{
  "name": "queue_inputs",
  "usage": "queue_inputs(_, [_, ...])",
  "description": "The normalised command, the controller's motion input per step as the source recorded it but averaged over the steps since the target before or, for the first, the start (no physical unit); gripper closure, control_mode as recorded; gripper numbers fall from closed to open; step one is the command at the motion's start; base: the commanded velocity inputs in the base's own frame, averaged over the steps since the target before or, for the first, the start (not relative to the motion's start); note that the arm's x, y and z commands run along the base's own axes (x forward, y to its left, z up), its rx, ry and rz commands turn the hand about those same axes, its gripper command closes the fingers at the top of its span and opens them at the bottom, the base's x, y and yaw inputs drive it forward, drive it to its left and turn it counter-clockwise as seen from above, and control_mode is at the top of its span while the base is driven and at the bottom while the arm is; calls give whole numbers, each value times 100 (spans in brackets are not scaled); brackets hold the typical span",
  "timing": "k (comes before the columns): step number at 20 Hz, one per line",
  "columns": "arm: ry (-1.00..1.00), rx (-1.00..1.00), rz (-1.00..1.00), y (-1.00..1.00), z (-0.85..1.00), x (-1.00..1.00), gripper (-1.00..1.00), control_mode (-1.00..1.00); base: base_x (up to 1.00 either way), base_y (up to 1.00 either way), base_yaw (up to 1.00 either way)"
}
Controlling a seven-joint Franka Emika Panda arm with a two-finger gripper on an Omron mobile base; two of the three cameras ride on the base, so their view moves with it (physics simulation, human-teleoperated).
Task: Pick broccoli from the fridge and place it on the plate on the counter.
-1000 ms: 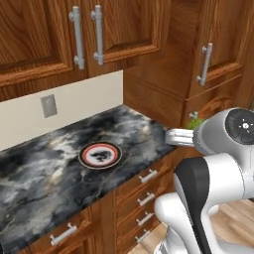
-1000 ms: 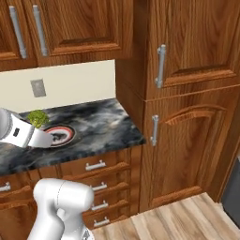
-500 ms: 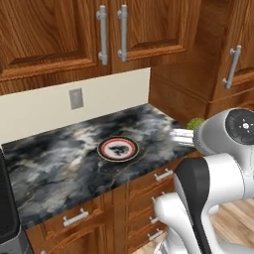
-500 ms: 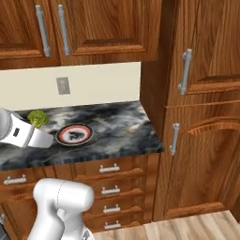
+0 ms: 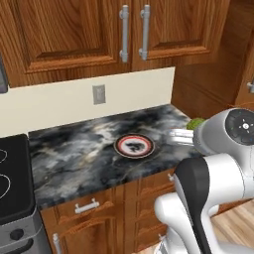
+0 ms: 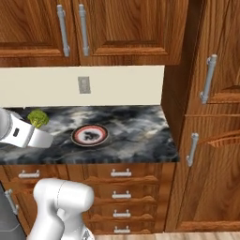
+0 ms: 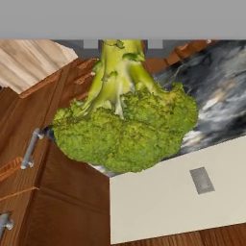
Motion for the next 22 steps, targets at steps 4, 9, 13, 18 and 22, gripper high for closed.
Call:
queue_inputs(4, [0,0,0,0,0,0,100,100,36,-30,30])
queue_inputs(9, [0,0,0,0,0,0,100,100,38,-34,29])
queue_inputs(13, [0,0,0,0,0,0,100,100,33,-37,27])
queue_inputs(18, [0,0,0,0,0,0,100,100,26,-31,22])
queue_inputs(22, [0,0,0,0,0,0,100,100,19,-22,18])
